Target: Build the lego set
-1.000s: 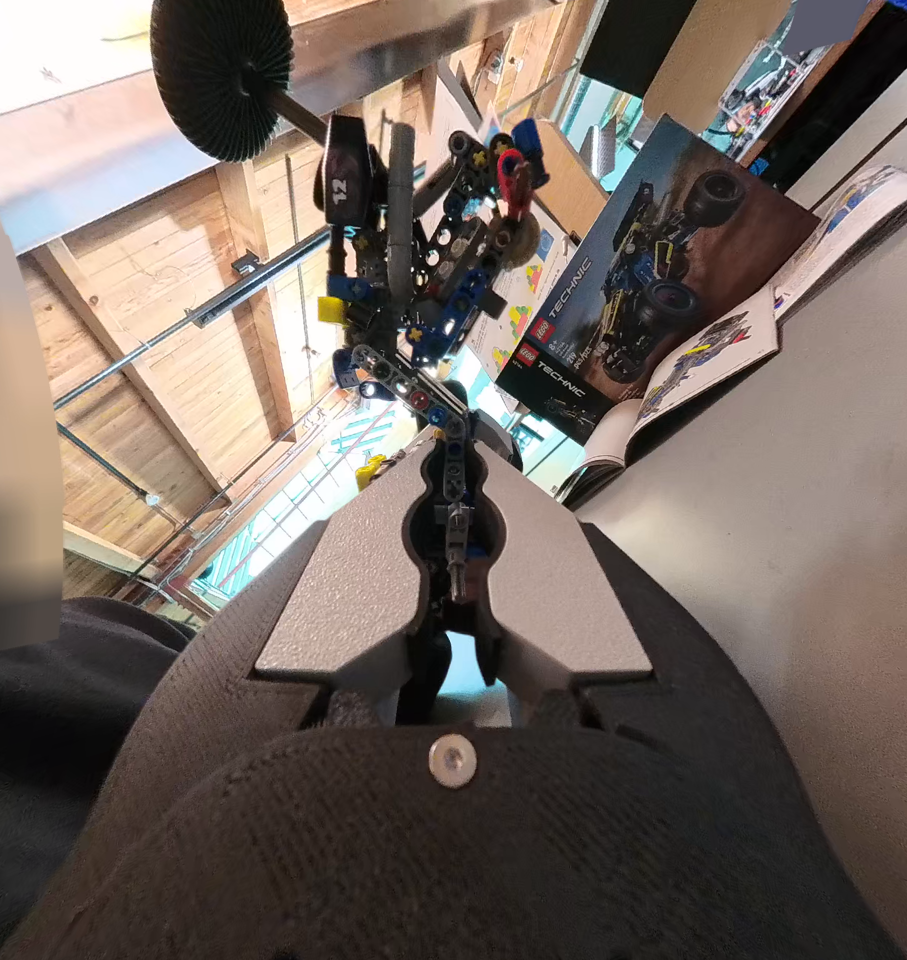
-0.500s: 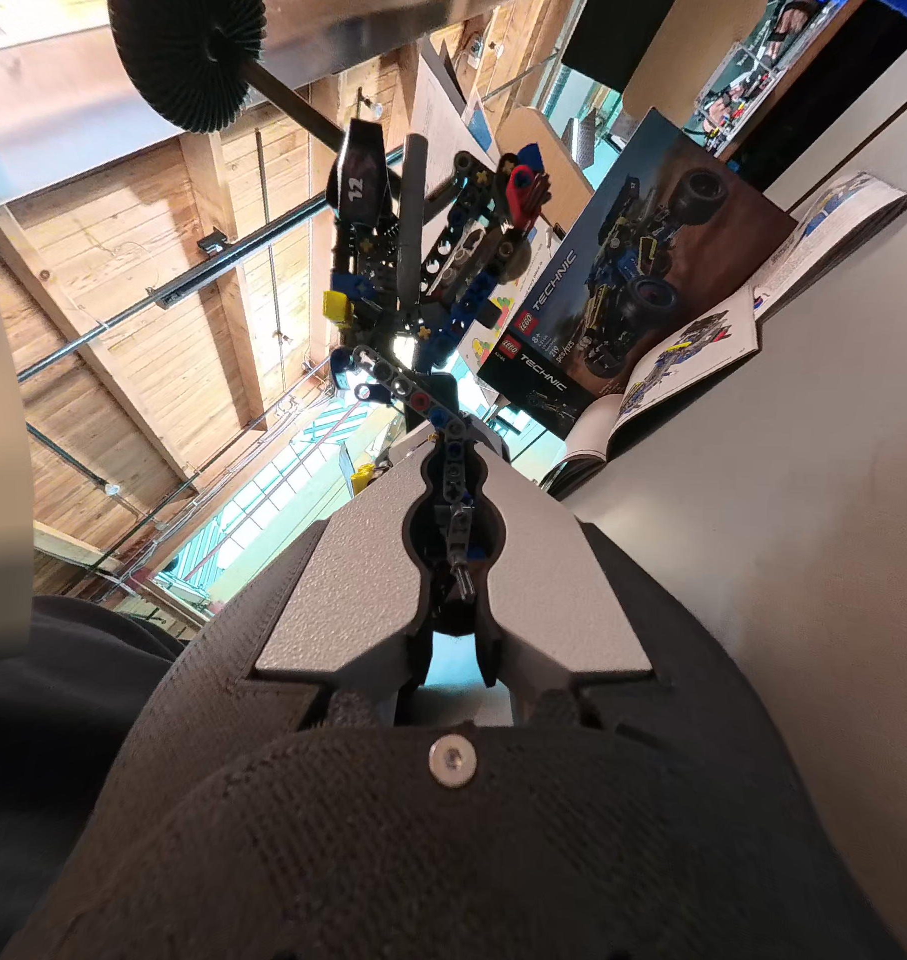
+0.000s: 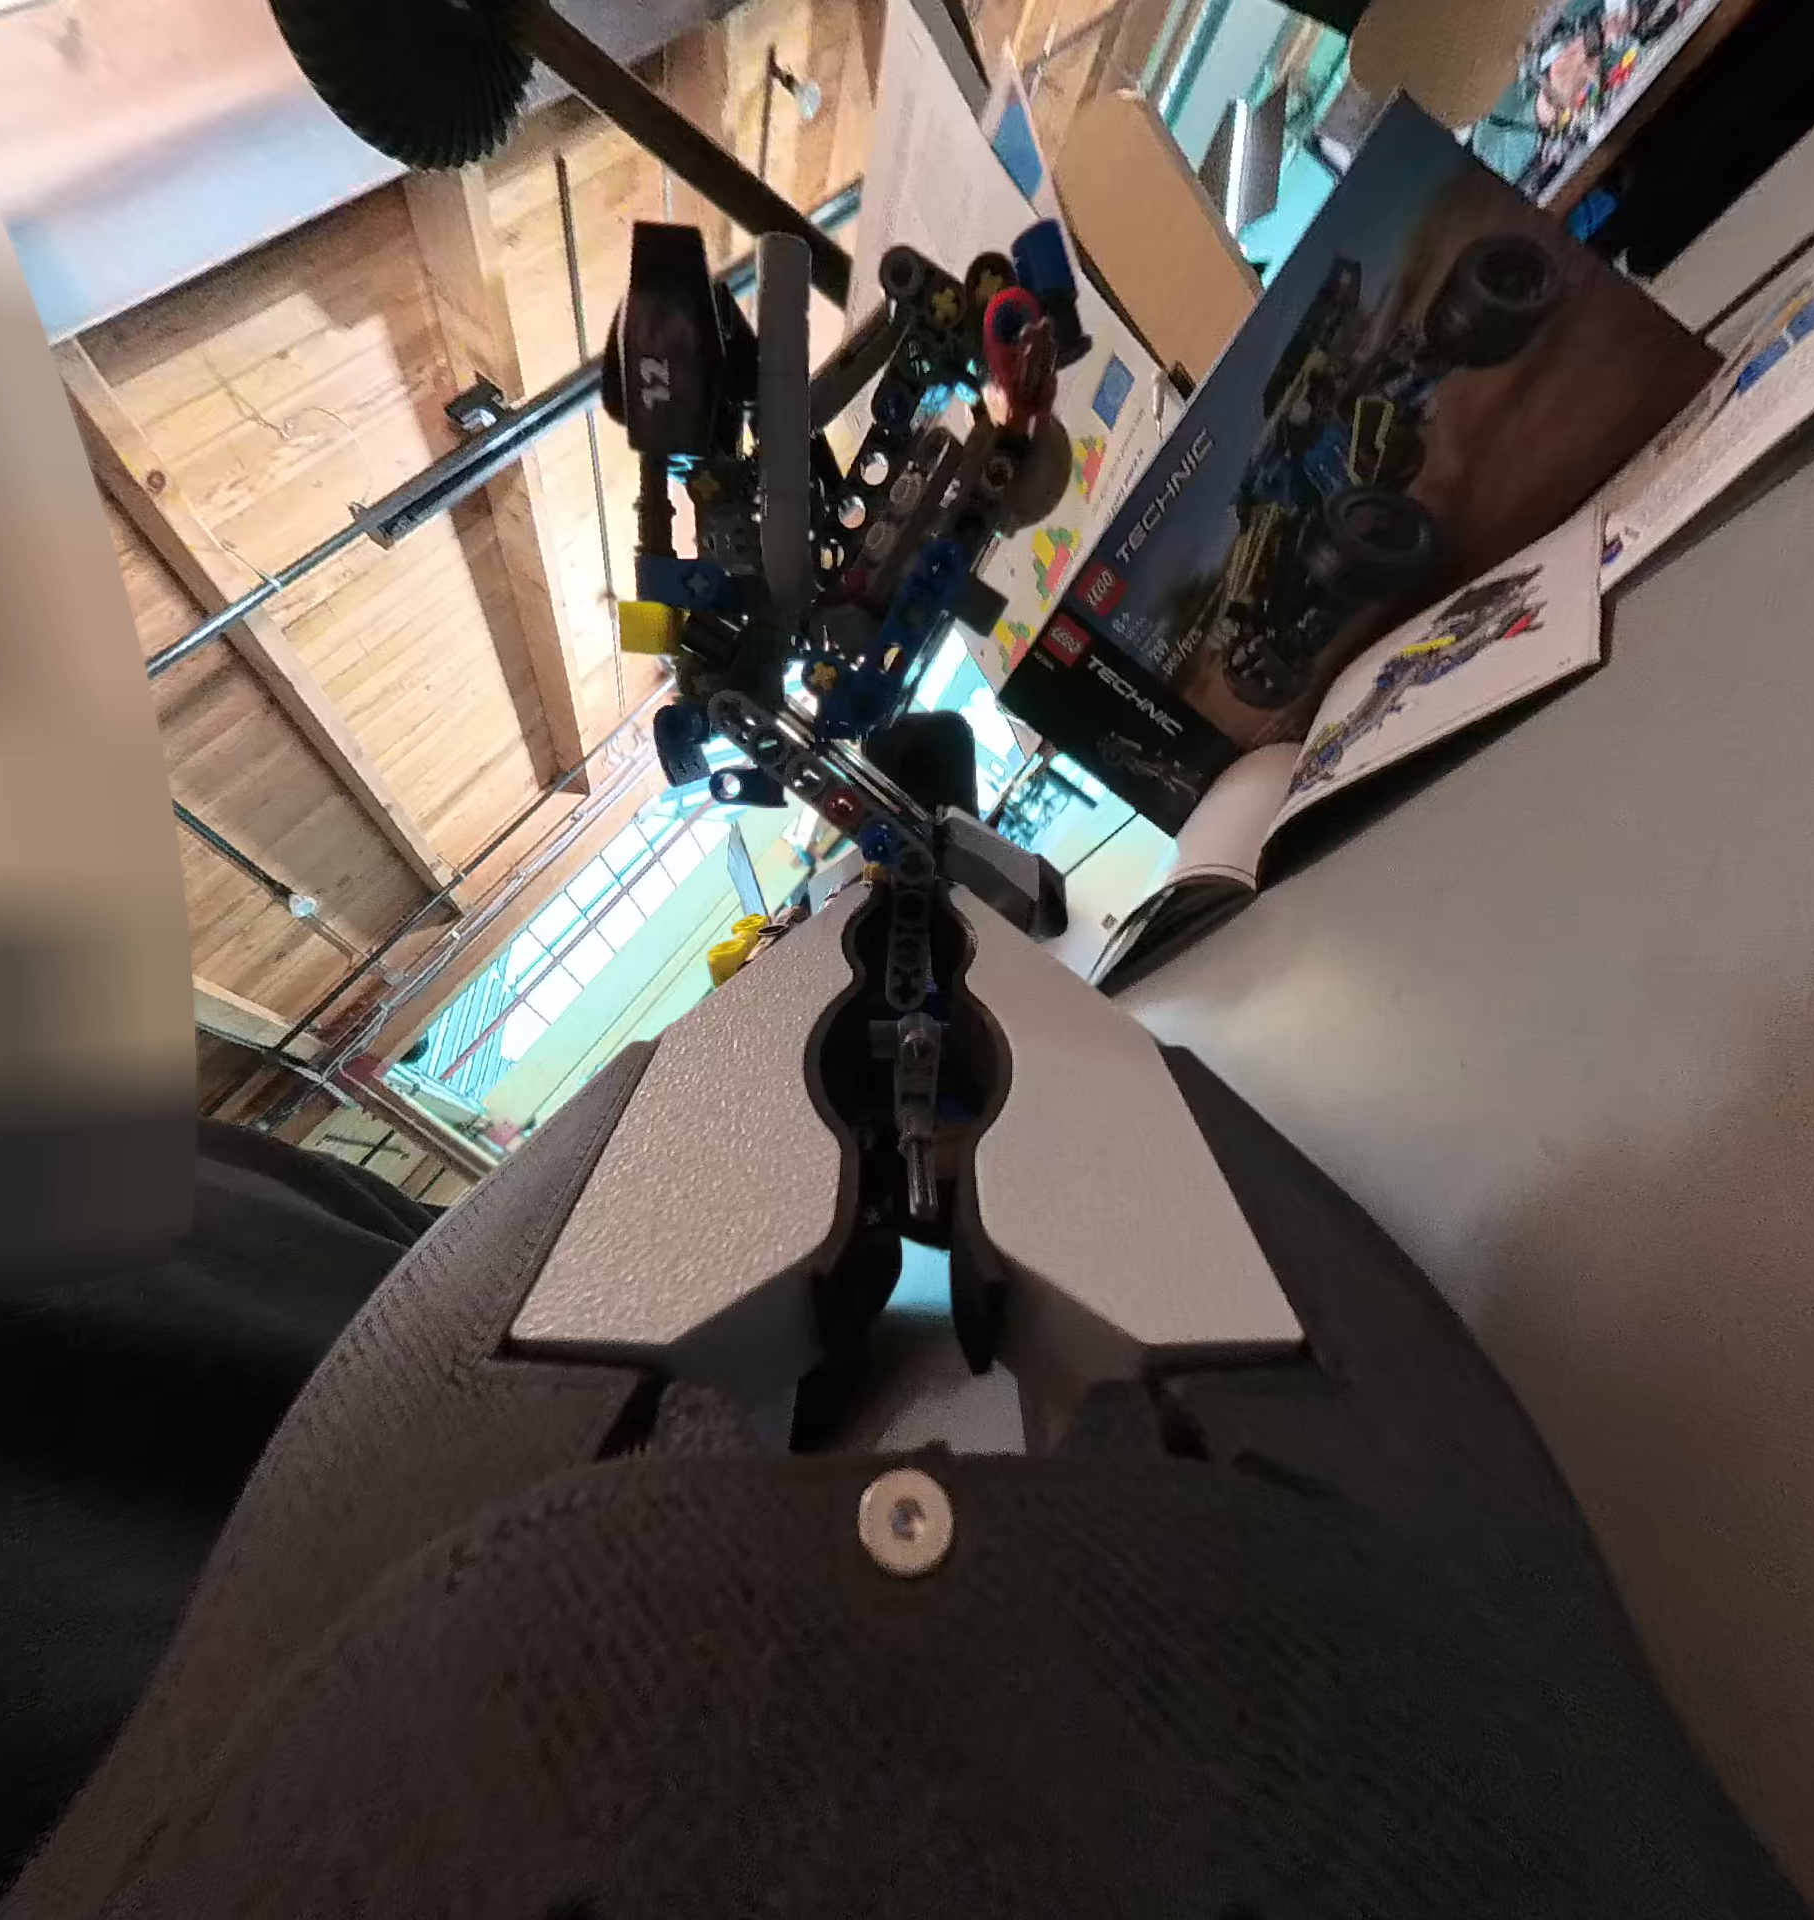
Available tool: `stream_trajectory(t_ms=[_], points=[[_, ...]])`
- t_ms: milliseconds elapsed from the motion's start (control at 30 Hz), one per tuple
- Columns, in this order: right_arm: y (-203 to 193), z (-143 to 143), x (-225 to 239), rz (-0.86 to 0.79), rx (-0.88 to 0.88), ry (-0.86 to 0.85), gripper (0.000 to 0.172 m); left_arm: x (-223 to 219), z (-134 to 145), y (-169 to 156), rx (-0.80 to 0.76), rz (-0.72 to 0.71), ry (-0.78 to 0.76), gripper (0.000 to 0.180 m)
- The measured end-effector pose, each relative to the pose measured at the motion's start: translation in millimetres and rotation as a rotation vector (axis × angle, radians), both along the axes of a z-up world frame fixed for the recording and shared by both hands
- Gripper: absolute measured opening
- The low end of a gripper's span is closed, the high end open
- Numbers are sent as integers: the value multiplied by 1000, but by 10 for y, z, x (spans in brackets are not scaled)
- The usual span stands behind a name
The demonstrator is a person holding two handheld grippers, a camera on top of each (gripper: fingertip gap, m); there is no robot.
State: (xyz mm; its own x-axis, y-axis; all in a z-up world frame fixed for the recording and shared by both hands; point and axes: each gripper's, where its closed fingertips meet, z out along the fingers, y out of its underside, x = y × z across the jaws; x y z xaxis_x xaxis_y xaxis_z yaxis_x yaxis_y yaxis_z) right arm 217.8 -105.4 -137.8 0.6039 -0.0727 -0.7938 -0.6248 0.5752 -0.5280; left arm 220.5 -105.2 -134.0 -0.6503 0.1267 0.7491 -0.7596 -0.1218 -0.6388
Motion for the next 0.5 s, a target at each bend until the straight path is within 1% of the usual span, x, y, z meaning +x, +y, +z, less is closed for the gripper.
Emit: stream_trajectory(t_ms=[100, 167, 233, 267, 367, 433, 500], points=[[-17, 30, -5, -18, 1, -21, 5, -3, 32, -11, -21, 9, -3, 5], [-18, 4, 6, -31, -44, -27, 5, 14, 13, -12, -28, 16, 16, 6], [-8, -14, 0, -19, -84, -29, 19, 43, 19, 10, -51, 23, 42, 5], [-2, -17, -13, -6, -103, -33, 22, 61, 23, 23, -54, 31, 42, 5], [11, -47, -27, -11, -187, -55, 14, 54, 72, 52, -58, 31, -10, 5], [38, 18, -76, 13, -185, -86, 5, 36, 105, 58, -65, 27, -43, 6], [55, 35, -101, 28, -212, -105, 5, 11, 133, 68, -77, 16, -71, 6]])
